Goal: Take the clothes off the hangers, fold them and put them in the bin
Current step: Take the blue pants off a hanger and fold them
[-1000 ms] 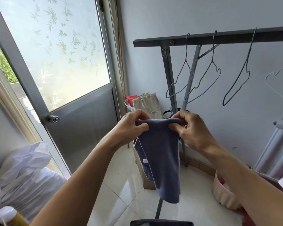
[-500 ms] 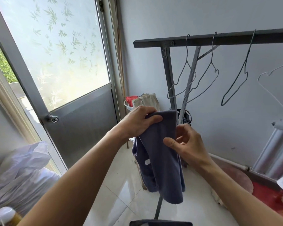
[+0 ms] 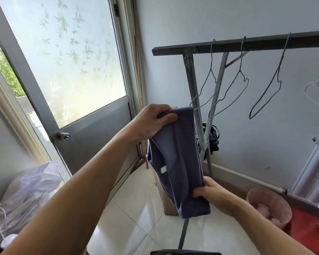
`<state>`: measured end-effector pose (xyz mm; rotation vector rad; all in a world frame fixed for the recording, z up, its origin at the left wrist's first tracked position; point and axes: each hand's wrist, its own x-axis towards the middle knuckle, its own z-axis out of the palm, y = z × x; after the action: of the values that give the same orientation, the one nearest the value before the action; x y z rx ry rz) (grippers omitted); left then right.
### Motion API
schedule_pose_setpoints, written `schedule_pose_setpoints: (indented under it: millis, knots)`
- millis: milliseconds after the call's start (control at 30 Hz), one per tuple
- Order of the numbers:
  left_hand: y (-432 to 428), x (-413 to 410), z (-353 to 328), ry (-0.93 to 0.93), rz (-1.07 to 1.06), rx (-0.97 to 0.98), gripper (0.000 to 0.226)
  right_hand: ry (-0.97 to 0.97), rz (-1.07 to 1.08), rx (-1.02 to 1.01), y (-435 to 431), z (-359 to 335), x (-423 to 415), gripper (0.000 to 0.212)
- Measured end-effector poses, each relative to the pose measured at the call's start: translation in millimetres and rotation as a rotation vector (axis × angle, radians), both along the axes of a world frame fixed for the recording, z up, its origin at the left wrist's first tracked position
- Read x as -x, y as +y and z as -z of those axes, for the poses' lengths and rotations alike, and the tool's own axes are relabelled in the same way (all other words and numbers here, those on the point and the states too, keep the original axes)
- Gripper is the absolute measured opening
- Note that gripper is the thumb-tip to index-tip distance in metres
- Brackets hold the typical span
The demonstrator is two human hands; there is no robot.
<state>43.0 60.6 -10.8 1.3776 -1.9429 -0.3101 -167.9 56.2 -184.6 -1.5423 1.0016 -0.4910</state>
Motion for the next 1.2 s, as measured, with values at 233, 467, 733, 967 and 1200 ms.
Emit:
schedule_pose_setpoints:
  millis: [233, 467, 733, 967, 1200]
  knots:
    - [3, 0, -7, 0.112, -0.020, -0.116, 0.029, 0.268, 0.249, 0.370, -13, 1, 3, 0.028]
    - [3, 1, 4, 0.365, -0.105, -0.188, 0.018, -0.223, 0.332, 0.714, 6, -50, -18, 0.015]
    - [13, 15, 12, 0.754, -0.148, -0.289, 0.015, -0.175, 0.127, 0.564, 21, -48, -47, 0.040]
    - [29, -8, 38, 0.773, -0.153, -0.173, 0.050, -0.525, 0.320, 0.059, 17, -63, -40, 0.016]
    - [50, -12, 121, 0.899, -0.166, -0.551, 0.083, -0.561, 0.410, -0.279, 4, -66, -42, 0.025]
